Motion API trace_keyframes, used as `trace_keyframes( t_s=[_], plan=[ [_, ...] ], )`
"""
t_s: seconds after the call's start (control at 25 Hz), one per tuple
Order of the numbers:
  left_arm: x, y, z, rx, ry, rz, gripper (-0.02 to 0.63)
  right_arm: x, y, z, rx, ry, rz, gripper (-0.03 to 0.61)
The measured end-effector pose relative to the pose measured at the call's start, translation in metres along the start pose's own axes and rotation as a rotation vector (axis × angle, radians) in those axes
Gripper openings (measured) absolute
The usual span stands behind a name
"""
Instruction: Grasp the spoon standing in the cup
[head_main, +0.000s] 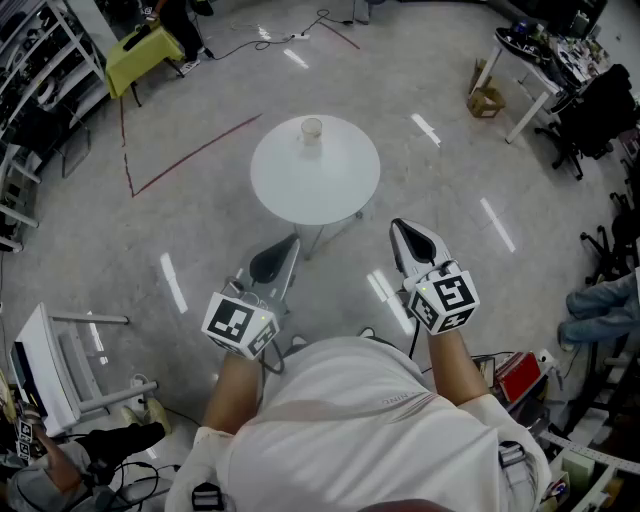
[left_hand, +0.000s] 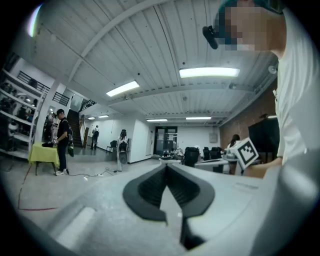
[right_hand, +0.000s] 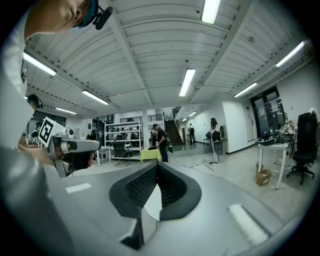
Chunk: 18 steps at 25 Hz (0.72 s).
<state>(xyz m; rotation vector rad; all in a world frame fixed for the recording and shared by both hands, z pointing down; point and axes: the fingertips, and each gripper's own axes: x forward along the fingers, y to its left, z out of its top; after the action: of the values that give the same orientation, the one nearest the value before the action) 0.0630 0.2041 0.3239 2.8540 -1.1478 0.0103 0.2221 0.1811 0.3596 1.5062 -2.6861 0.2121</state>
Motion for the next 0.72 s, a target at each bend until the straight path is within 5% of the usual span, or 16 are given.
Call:
trace_keyframes(
  t_s=[0.72],
  plan=[
    [-0.031, 0.015, -0.008, -0.031, 0.008, -0.008, 0.003, 0.005, 0.022, -0.009, 0.093, -0.016, -0.033, 0.003]
  ],
)
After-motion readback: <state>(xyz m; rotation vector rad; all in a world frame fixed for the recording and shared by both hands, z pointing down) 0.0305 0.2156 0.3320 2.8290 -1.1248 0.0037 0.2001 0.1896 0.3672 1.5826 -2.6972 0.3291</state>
